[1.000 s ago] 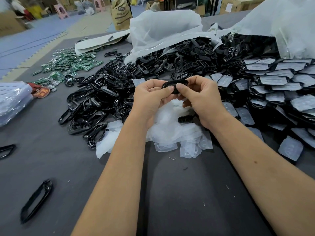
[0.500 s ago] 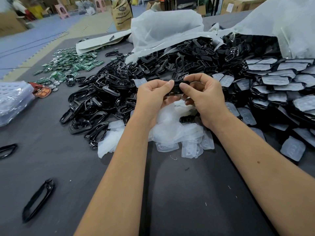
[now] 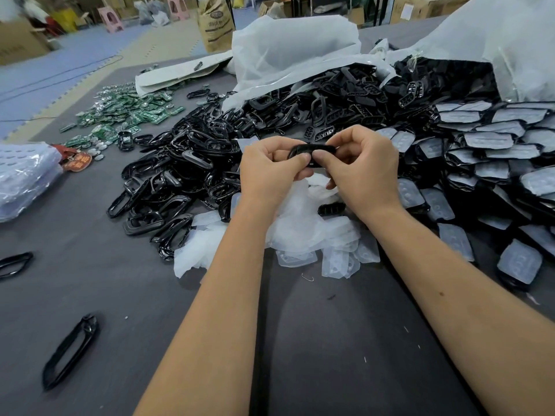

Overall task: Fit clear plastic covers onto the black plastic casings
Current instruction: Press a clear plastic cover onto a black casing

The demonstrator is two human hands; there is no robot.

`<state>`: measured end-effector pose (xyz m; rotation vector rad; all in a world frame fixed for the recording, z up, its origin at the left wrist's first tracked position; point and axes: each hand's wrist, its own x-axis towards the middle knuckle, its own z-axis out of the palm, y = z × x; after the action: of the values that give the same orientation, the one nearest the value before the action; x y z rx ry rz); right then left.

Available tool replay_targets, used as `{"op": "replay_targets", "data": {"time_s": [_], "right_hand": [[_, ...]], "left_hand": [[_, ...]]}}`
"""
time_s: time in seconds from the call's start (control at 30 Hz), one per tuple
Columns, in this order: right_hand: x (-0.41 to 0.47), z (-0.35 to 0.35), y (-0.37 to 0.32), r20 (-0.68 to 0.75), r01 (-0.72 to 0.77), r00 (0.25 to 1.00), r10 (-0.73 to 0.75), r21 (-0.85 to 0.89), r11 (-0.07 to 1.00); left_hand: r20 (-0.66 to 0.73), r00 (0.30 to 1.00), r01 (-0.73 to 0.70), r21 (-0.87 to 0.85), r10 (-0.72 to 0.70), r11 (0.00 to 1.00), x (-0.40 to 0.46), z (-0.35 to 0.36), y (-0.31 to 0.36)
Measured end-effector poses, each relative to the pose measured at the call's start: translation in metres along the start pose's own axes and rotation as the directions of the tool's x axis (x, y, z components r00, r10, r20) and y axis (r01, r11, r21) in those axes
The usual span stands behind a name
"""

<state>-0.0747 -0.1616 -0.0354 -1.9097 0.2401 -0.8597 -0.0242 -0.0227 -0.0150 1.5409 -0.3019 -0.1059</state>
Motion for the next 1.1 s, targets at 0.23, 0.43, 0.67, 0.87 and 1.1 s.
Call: {"op": "replay_targets", "data": {"time_s": [0.23,0.43,0.67,0.87,1.1], "right_hand": [[-0.002,0.0,-0.001,-0.035,0.086,0.995,-0.095,-0.187,0.978],[-0.002,0.004,0.0,0.236,0.126,0.972,0.016,-0.572,0.811],[-0.003,0.002,-0.001,0.224,0.107,0.973,-0.051,-0.248,0.963],[-0.004,0.002,-0.004,0.356,-0.063,0.934,-0.041,0.276,0.959],[-0.004,0.002,-0.001,0.475,-0.128,0.88,-0.019,0.276,0.952]], "left_hand": [[-0.11,0.989,-0.098,-0.003,0.097,0.995,0.004,0.001,-0.001],[-0.311,0.95,-0.063,-0.104,0.027,0.993,0.007,-0.006,0.0],[-0.333,0.937,-0.167,-0.166,0.104,0.972,0.002,0.011,0.013],[-0.354,0.928,-0.207,-0.221,0.119,0.953,0.001,0.012,0.02],[-0.395,0.913,-0.209,-0.228,0.106,0.951,0.003,0.01,0.017]]}}
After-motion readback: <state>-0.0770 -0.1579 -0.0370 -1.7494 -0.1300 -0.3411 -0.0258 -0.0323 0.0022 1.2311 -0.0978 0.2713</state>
